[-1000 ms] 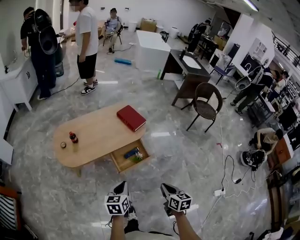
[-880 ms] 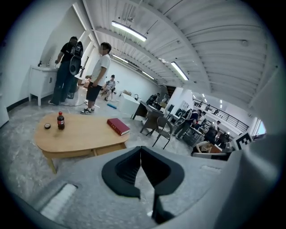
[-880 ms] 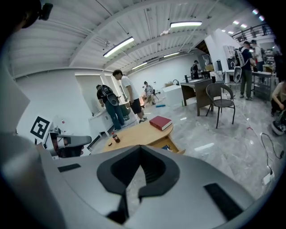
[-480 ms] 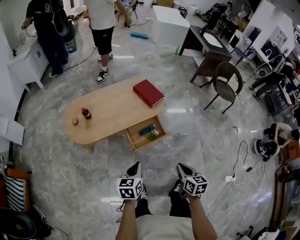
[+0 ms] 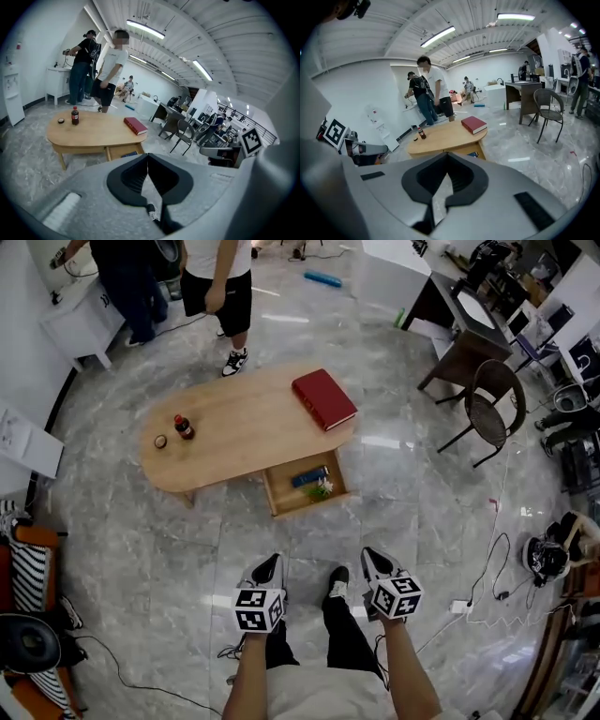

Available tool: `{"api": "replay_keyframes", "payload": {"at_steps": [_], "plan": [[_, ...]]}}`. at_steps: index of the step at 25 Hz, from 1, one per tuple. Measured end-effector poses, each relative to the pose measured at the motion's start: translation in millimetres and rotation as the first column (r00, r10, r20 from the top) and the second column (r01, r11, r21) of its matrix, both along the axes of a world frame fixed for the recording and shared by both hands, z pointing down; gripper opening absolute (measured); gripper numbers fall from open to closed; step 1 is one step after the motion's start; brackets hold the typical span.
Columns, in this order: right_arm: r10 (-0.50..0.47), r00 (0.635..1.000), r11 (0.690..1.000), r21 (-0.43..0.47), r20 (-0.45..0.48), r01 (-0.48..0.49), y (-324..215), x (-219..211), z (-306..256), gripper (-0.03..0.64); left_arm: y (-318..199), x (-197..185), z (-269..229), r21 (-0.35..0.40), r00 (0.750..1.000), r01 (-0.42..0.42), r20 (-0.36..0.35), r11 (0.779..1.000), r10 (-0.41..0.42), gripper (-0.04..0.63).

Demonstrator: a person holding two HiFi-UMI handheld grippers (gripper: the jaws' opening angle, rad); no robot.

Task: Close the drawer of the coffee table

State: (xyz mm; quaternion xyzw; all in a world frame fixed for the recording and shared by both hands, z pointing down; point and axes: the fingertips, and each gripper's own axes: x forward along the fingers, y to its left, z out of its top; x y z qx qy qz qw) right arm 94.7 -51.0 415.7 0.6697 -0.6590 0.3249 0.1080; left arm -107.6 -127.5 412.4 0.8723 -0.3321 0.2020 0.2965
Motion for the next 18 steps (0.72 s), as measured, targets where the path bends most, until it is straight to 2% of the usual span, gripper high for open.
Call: {"api": "replay_keyframes", "payload": {"at_steps": [5,9,15,18], "plan": [[-0.059,0.998,0.998,-0.023,0.023,0.059,-16.4,52.9,46.8,0.015,2.6,38.2,42.7,-0.032,0.998,0.046,0.051,0.998,-0.044,0.009],[-0.054,0.996,0.997,-0.046,0.068,0.058,-26.3,92.2,87.6,0.015,1.8,75.4,73.4,-0.068,0.997,0.08,0.011,0.994,-0.079,0.009],[-0.123,0.99,0.991,-0.052,0.068,0.127,-47.8,138.3,148.5,0.015,-16.0,113.0,127.0,-0.039,0.992,0.096,0.082,0.995,-0.092,0.009],[-0.179,0.983,0.982,-0.051,0.045,0.181,-52.1,156.3,174.5,0.015,-17.2,125.4,146.4,-0.042,0.992,0.091,0.093,0.995,-0.087,0.009]]}}
